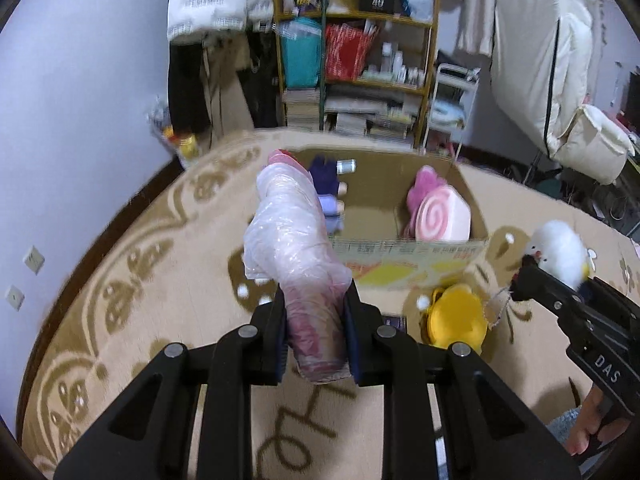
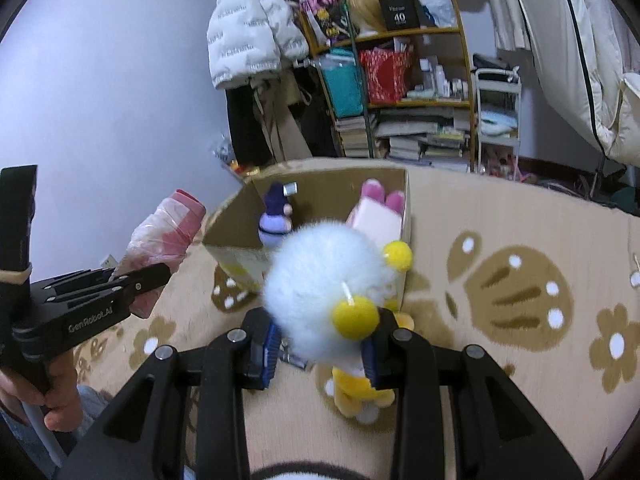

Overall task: Organize soft objects
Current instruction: 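Carry the bottle over the box while the right tool carries the fluffy keychain there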

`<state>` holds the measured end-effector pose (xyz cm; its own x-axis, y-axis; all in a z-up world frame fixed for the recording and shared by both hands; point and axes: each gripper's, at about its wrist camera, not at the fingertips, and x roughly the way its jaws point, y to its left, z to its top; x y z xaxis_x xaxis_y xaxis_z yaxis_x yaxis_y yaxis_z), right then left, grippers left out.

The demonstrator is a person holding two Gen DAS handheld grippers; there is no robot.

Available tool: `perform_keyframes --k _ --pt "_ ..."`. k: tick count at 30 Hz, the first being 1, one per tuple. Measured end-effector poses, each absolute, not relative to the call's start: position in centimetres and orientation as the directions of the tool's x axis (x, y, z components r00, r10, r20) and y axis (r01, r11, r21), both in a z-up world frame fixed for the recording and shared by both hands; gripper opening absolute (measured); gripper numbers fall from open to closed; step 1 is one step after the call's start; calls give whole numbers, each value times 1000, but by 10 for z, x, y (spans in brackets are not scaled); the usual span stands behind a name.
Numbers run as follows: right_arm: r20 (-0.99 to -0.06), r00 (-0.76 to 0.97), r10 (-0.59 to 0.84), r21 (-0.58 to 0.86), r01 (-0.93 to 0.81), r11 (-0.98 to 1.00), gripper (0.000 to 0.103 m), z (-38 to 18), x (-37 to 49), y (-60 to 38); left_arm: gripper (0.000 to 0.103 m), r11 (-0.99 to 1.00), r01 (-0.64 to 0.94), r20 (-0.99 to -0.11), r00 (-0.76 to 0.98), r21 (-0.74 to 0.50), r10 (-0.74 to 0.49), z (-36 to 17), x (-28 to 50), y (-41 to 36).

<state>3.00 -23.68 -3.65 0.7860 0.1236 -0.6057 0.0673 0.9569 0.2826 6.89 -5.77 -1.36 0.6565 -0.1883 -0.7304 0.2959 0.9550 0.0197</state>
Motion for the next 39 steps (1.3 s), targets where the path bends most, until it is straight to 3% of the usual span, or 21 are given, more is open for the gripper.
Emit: perform_keyframes --k 18,30,39 --pt "-477 874 93 220 16 975 35 5 81 -258 22 959 282 -615 762 36 -201 11 118 -72" --pt "-430 892 136 215 -45 976 35 6 117 -247 22 955 292 -616 762 53 -198 0 140 -81" --pt "-450 876 172 261 -55 964 36 -18 133 -247 22 951 308 -646 734 39 -211 -15 153 -88"
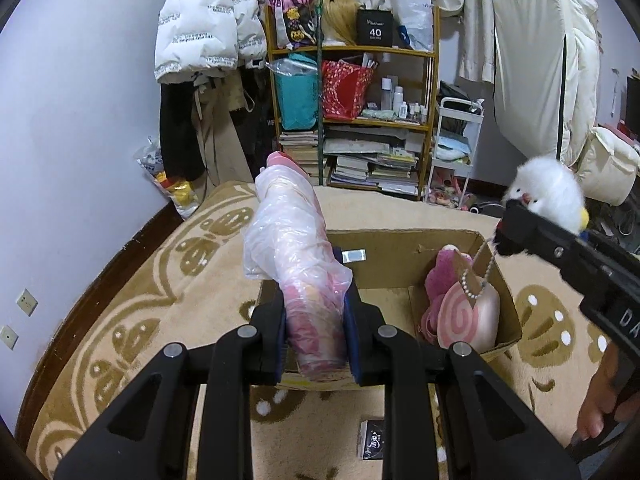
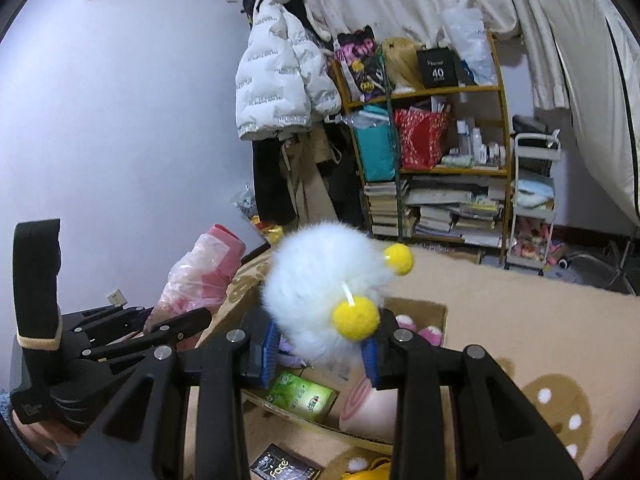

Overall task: Organize soft objects
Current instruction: 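Carry the bottle over the box while the right tool carries the fluffy keychain there, then open the left tool to drop the bottle while the right tool releases the keychain into the box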

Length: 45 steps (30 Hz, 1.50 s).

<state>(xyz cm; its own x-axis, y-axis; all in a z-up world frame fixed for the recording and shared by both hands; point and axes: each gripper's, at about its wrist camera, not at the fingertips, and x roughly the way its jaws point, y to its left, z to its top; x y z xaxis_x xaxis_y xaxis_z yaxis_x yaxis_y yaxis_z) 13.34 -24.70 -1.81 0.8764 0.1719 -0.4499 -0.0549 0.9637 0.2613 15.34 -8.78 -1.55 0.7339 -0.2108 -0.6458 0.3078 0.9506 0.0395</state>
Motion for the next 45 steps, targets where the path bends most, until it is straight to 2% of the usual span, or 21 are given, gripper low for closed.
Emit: perform_keyframes --k 17,30,33,41,43,45 --pt "-547 808 218 303 -51 952 38 -60 149 -244 23 945 324 -739 646 41 -190 -47 168 -93" --pt "-606 761 232 294 -56 954 40 -79 154 -243 30 954 295 -787 602 63 -134 -58 170 -89" --pt "-599 765 235 299 -58 952 53 -79 153 -244 34 956 286 -787 604 70 -124 -57 169 -87" --pt "-597 769 230 288 -62 956 61 -76 146 -243 39 959 274 -787 606 74 -113 -53 167 -84" --pt "-598 768 230 290 -60 955 62 -74 144 -243 48 961 266 -782 614 78 -107 -50 165 -83" --pt "-600 768 225 289 -55 956 65 -72 140 -244 51 961 263 -771 629 89 -101 -46 162 -81"
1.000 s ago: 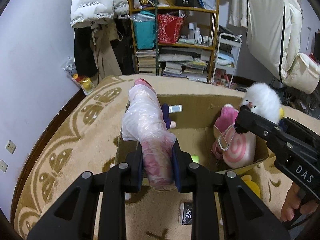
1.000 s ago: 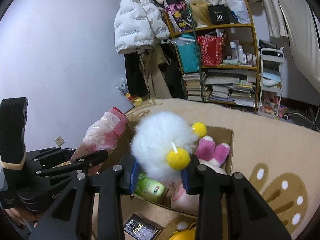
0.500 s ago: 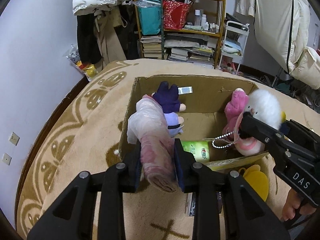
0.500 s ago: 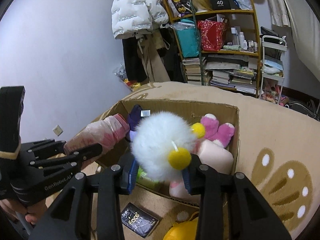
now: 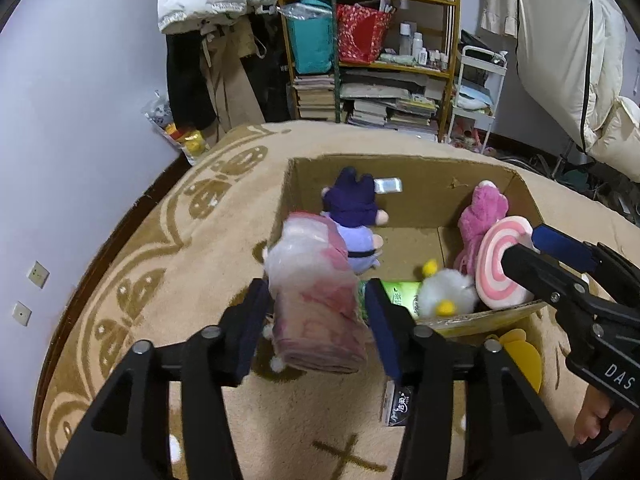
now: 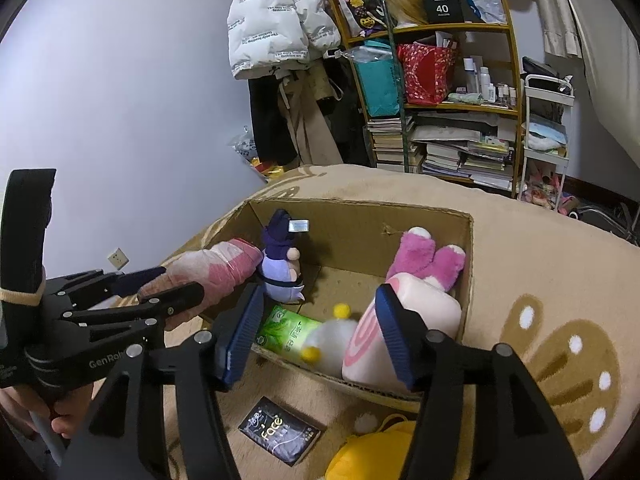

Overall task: Organize soft objects
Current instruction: 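Open the left tool to drop the bottle while the right tool releases the keychain into the box, then lower the left tool to the black Face tissue pack while the right tool approaches the yellow plush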

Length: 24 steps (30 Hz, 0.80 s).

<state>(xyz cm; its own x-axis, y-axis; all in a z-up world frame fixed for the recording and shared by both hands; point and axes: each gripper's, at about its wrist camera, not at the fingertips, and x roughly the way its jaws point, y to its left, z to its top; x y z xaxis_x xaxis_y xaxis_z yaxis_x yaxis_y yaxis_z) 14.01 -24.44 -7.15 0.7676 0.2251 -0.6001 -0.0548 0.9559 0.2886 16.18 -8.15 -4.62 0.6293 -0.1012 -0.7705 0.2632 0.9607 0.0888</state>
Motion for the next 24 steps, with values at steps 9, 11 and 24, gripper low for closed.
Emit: perform_keyframes --k 9,11,24 --pt "-588 784 199 301 -16 954 90 -56 119 -254 72 964 254 -755 646 76 -110 -29 146 -73" --pt "-593 782 191 304 -2 953 94 -54 115 -256 79 966 247 -756 646 76 -106 -26 141 -71" --pt "-606 782 147 292 47 955 103 -43 81 -264 98 953 288 -767 631 96 -114 -19 103 -75"
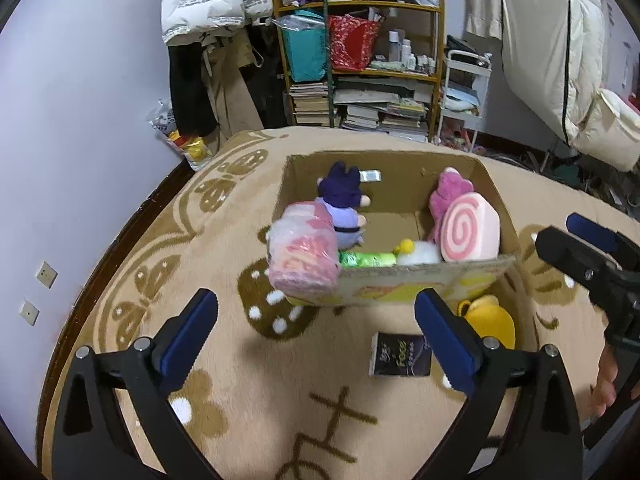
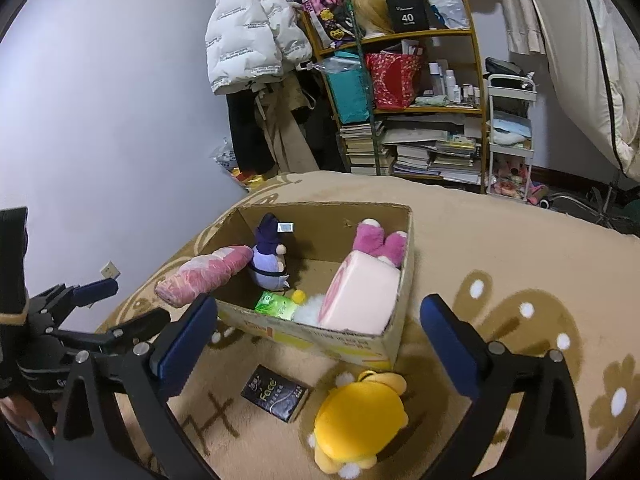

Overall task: Organize soft objects
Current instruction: 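Lower the left tool to the black Face tissue pack while the right tool approaches the yellow plush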

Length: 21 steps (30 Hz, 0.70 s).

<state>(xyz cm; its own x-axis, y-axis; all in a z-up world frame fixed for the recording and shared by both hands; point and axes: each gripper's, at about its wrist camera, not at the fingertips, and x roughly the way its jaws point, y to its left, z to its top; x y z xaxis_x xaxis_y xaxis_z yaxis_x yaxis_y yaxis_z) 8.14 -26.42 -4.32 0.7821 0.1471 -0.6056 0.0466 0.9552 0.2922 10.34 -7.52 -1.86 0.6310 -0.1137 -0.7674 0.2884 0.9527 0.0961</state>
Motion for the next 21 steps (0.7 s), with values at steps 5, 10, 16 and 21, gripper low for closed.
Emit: perform_keyframes --k 5,10,16,21 --pt "-620 772 138 305 75 949 103 -44 76 -268 99 944 312 -788 606 109 -109 -24 98 -83" --pt "-646 753 124 291 93 952 103 -51 77 -266 99 940 332 -827 549 78 -125 -35 98 -88" --pt "-686 718 117 273 105 956 103 -65 82 -263 99 933 348 -845 521 86 -116 -48 101 -97" --pt "-727 679 104 256 127 958 103 -81 88 -261 99 919 376 -852 513 115 -103 -61 105 -107"
